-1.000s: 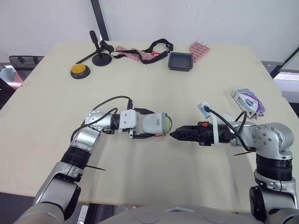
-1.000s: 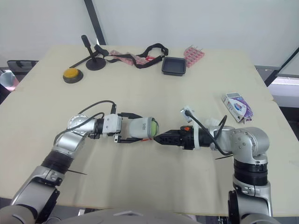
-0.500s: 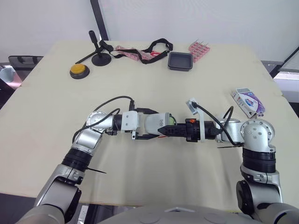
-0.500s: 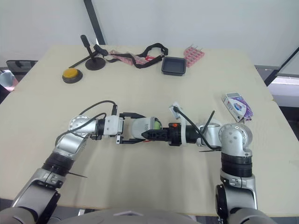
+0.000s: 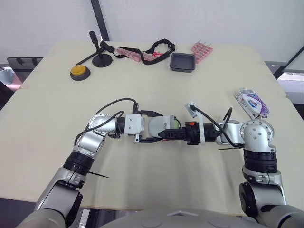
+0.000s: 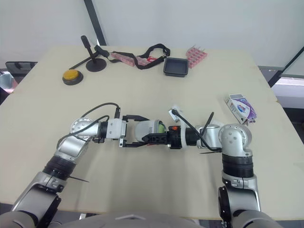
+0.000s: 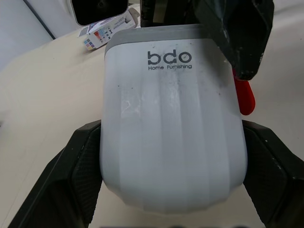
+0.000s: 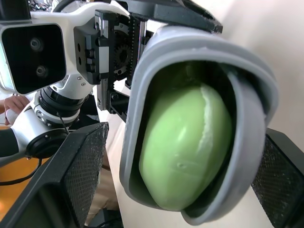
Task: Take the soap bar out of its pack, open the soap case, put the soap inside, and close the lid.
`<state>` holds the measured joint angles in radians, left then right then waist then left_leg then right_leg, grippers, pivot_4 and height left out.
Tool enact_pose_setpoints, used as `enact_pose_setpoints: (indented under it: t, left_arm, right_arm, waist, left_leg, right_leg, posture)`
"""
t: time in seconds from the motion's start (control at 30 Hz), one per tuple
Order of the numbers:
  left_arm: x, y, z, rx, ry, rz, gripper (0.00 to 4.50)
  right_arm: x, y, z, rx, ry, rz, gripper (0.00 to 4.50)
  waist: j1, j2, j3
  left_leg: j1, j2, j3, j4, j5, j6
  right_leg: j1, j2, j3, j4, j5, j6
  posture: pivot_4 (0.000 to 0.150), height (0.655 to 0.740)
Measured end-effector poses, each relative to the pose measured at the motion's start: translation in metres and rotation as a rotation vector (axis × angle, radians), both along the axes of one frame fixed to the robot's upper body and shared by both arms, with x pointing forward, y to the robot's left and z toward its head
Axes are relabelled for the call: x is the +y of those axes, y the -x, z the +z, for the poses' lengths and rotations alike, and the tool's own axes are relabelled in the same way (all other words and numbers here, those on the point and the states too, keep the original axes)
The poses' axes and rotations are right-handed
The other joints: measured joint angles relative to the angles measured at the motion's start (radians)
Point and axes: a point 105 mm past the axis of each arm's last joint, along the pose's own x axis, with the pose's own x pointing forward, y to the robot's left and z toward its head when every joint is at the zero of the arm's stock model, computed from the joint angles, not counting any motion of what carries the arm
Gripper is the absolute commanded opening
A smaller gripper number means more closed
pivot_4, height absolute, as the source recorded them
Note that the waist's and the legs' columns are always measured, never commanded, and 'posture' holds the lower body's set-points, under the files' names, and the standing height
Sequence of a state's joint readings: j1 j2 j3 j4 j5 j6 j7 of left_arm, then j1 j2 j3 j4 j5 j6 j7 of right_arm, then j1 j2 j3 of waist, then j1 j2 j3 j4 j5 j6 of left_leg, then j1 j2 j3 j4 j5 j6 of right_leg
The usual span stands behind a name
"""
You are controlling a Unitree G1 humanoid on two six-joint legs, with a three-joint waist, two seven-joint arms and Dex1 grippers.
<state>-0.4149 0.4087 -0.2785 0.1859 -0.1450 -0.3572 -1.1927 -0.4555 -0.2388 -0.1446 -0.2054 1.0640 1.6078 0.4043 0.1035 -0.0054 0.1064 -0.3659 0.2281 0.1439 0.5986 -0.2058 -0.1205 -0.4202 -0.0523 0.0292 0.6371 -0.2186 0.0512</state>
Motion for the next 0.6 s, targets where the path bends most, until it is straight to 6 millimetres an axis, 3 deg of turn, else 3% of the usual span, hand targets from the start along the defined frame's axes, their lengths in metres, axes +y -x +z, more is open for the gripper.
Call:
enact_pose_setpoints:
  t: [0.23, 0.6]
  left_arm:
    - [-0.0017, 0.0003, -0.0012, -0.012, -0.007, 0.001, 3.46]
    - [-0.0015, -0.0005, -0.0022, -0.013, -0.014, 0.009, 3.46]
  right_arm:
    - [0.0003, -0.0016, -0.0028, 0.018, -0.002, -0.010, 2.15]
    - [0.0006, -0.0030, -0.0047, 0.028, -0.002, -0.018, 2.14]
  waist:
    - [0.000, 0.000, 0.000]
    - [0.000, 0.000, 0.000]
  left_leg:
    - [0.000, 0.000, 0.000, 0.000, 0.000, 0.000]
    - [0.000, 0.000, 0.000, 0.000, 0.000, 0.000]
  right_leg:
    - [0.000, 0.000, 0.000, 0.000, 0.000, 0.000]
    - [0.000, 0.000, 0.000, 0.000, 0.000, 0.000]
  posture:
    - [0.150, 0.7400]
    - [0.150, 0.7400]
